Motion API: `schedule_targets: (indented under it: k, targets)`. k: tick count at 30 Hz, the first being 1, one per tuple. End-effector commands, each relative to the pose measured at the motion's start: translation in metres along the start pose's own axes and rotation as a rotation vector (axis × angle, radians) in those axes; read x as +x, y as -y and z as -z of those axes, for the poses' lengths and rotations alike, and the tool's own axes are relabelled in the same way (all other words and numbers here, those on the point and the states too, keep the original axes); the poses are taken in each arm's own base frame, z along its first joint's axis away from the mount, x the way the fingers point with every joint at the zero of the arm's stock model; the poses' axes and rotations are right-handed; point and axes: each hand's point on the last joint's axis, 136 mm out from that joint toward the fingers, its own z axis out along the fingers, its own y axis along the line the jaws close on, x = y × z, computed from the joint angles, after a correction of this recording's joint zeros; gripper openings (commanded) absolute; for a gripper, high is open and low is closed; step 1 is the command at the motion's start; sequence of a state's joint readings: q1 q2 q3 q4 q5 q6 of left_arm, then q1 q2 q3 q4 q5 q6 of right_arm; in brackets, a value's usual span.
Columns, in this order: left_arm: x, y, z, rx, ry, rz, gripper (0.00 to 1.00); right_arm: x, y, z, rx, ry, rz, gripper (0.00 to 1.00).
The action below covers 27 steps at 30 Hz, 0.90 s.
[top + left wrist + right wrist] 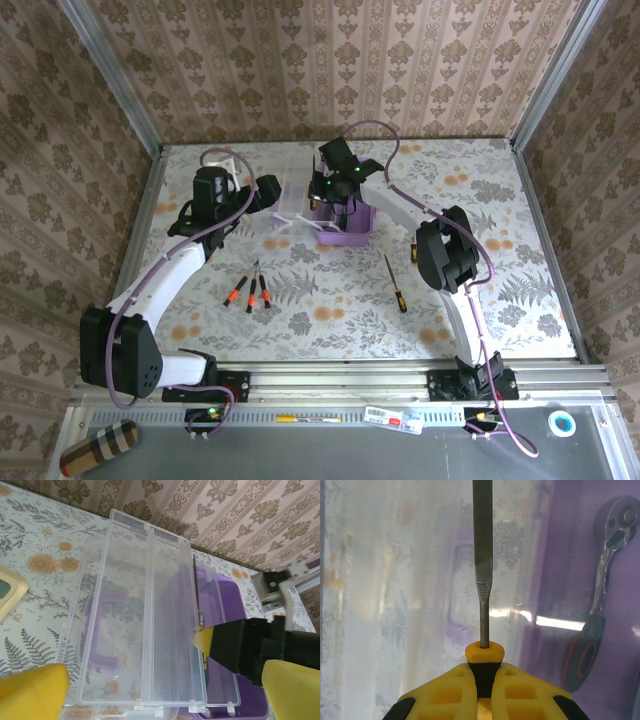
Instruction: Pack the tool kit
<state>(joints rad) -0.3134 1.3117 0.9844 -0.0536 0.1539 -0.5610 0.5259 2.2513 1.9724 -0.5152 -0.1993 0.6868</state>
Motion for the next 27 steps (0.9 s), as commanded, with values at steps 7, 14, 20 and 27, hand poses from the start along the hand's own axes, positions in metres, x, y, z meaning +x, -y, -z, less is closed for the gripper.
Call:
schedule_targets:
  k: [7,14,20,27]
  targets:
    - [-0.005,0.013,-0.002,0.073,0.005,0.025,1.00,0.000,-0.006,-0.014,-0.128,-0.071,-0.019,0.12]
    - [-0.004,0.012,-0.003,0.073,0.001,0.026,1.00,-0.001,-0.011,-0.018,-0.173,-0.094,-0.026,0.14]
    - [-0.003,0.012,-0.004,0.076,-0.003,0.026,1.00,-0.006,-0.018,-0.016,-0.257,-0.110,-0.070,0.34]
    - [-0.003,0.014,-0.004,0.084,-0.003,0.030,1.00,-0.014,-0.023,-0.001,-0.307,-0.089,-0.086,0.34]
